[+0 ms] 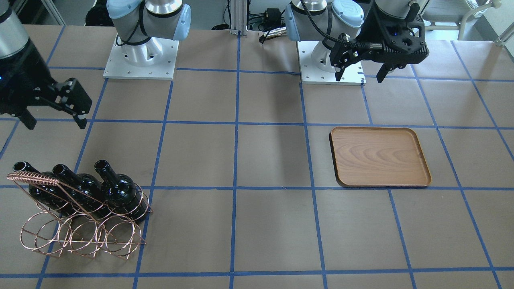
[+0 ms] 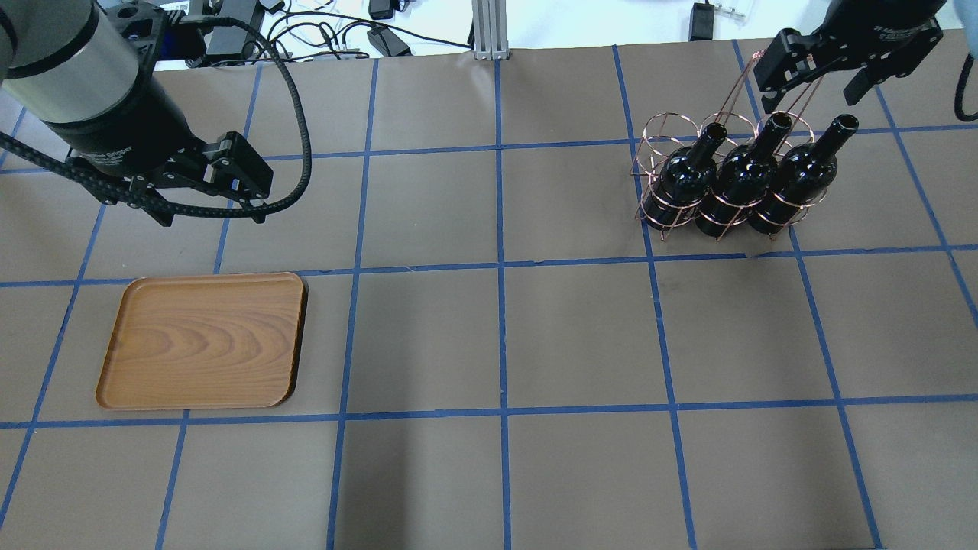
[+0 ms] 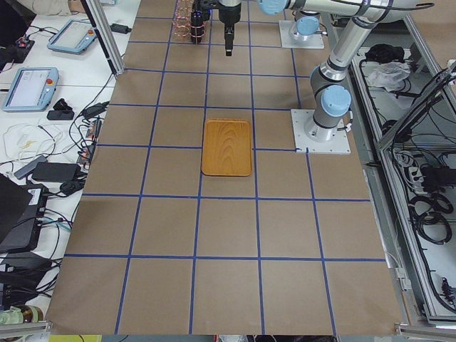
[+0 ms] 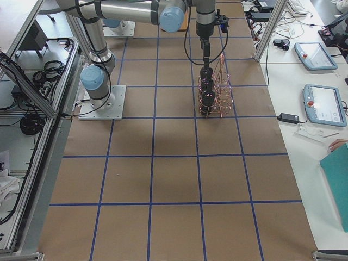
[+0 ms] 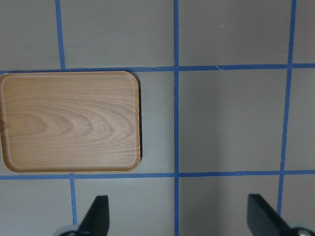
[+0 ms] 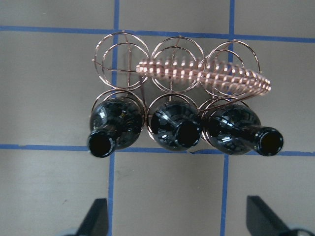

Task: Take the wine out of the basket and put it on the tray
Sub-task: 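Lower the right gripper over the copper wine rack toward the middle bottle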

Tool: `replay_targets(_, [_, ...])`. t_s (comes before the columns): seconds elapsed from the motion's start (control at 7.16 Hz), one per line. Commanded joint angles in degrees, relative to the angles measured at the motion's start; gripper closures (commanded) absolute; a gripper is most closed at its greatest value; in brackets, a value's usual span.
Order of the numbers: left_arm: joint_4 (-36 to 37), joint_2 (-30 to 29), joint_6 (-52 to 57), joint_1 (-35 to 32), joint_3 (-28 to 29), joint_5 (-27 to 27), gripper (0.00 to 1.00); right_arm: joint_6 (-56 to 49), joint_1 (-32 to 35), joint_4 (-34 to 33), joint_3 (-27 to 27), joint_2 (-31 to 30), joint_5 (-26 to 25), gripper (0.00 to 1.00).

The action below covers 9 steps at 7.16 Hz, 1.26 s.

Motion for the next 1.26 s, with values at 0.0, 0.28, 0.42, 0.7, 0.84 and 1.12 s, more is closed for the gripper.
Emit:
replay_targets(0.0, [-0.2, 0.1, 0.0, 0.0, 0.0, 0.2, 0.0, 2.0, -0.9, -1.7, 0.2, 3.2, 0.5, 0.11])
replay_targets(0.28, [-0.2, 0.1, 0.0, 0.0, 0.0, 0.4, 0.0, 5.3, -0.5, -5.0, 0.9, 5.6, 0.4, 0.16])
replay_targets(0.42, [-0.2, 0.1, 0.1, 0.0, 0.0, 0.4, 0.0, 7.4, 0.4, -5.5, 1.5, 5.9, 0.4, 0.16])
replay_targets(0.7, [-0.3, 0.1, 0.1, 0.1, 0.0, 0.6, 0.0, 3.5, 1.0, -7.0, 1.7, 8.1, 0.4, 0.2])
replay_targets(0.84, [-0.4, 0.1, 0.1, 0.1, 0.0, 0.6, 0.0, 2.6, 1.0, -7.0, 1.9, 8.2, 0.0, 0.26])
replay_targets(1.12, [-0.6, 0.0, 0.2, 0.1, 0.0, 0.7, 0.0, 2.5, 0.8, -6.9, 1.8, 8.2, -0.1, 0.35])
